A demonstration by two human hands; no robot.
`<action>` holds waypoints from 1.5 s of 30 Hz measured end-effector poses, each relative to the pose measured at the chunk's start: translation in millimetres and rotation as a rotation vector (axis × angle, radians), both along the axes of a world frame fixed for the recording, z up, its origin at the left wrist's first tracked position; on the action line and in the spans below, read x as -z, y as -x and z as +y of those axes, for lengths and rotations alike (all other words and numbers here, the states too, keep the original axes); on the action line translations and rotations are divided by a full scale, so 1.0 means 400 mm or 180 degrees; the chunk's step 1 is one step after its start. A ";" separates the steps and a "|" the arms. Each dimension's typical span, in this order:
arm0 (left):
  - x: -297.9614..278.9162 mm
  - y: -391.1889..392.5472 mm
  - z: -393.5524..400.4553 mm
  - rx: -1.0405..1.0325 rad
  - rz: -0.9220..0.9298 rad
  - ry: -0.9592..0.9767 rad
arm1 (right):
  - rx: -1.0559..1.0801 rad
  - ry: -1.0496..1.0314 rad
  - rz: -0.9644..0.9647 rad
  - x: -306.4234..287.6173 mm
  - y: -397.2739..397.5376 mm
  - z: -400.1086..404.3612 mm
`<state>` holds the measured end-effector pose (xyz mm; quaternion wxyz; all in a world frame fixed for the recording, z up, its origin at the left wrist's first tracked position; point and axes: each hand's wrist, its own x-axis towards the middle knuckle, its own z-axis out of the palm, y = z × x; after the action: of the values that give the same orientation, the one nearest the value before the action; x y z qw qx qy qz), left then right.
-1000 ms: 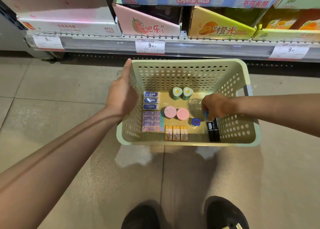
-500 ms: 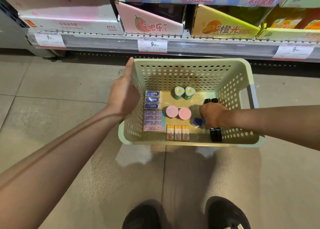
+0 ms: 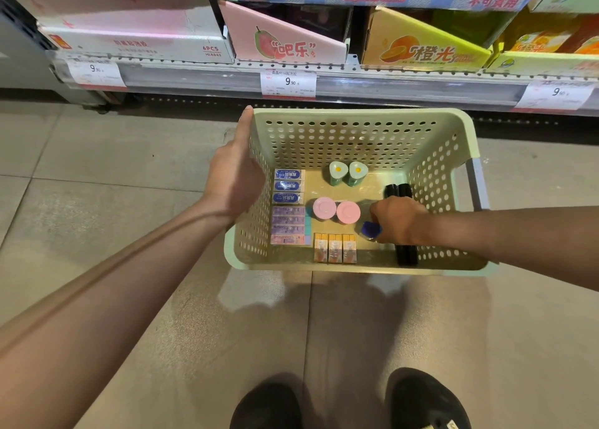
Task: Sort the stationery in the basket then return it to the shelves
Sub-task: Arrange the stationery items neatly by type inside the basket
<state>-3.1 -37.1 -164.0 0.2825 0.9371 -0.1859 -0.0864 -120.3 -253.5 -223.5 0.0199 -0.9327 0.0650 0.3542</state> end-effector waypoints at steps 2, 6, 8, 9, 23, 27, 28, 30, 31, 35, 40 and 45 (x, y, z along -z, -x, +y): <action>0.002 -0.001 0.001 -0.0006 -0.0003 0.0006 | -0.0018 0.0032 -0.0024 -0.007 0.001 0.004; 0.001 0.001 0.000 0.0006 -0.0007 0.0006 | -0.0004 0.0134 -0.0042 -0.022 0.006 0.017; 0.000 0.001 -0.001 -0.0012 0.0001 -0.0013 | -0.0006 0.0175 -0.0106 -0.019 0.006 0.023; 0.000 0.001 -0.002 -0.0015 0.0000 -0.0022 | -0.0014 0.0189 -0.0130 -0.016 0.006 0.025; 0.002 -0.002 0.000 -0.0013 -0.0005 -0.0078 | -0.0311 0.0312 -0.0277 0.001 0.006 0.013; 0.000 0.000 -0.002 -0.0028 0.0027 -0.0045 | -0.0356 0.0304 -0.0315 -0.003 0.007 0.017; 0.000 0.000 -0.002 -0.0038 0.0043 -0.0034 | -0.0359 0.0289 -0.0321 -0.005 0.007 0.017; -0.001 -0.001 -0.003 -0.0067 0.0083 -0.0037 | -0.0410 0.0283 -0.0325 -0.012 0.008 0.018; -0.003 -0.001 -0.004 -0.0089 0.0103 -0.0043 | -0.0468 0.0298 -0.0339 -0.016 0.008 0.019; -0.010 0.003 -0.008 -0.0106 0.0136 -0.0099 | -0.0647 0.0404 -0.0458 -0.036 0.007 0.020; -0.011 0.000 -0.008 -0.0182 0.0238 -0.0076 | -0.0537 0.0492 -0.0627 -0.075 0.011 0.024; -0.015 -0.004 -0.008 -0.0259 0.0555 0.0122 | -0.0242 0.0335 -0.0792 -0.130 0.022 0.008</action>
<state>-1.3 -40.4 -157.8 0.3187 0.9272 -0.1240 -0.1526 -129.2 -250.3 -171.6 -0.0346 -0.9710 0.0451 0.2324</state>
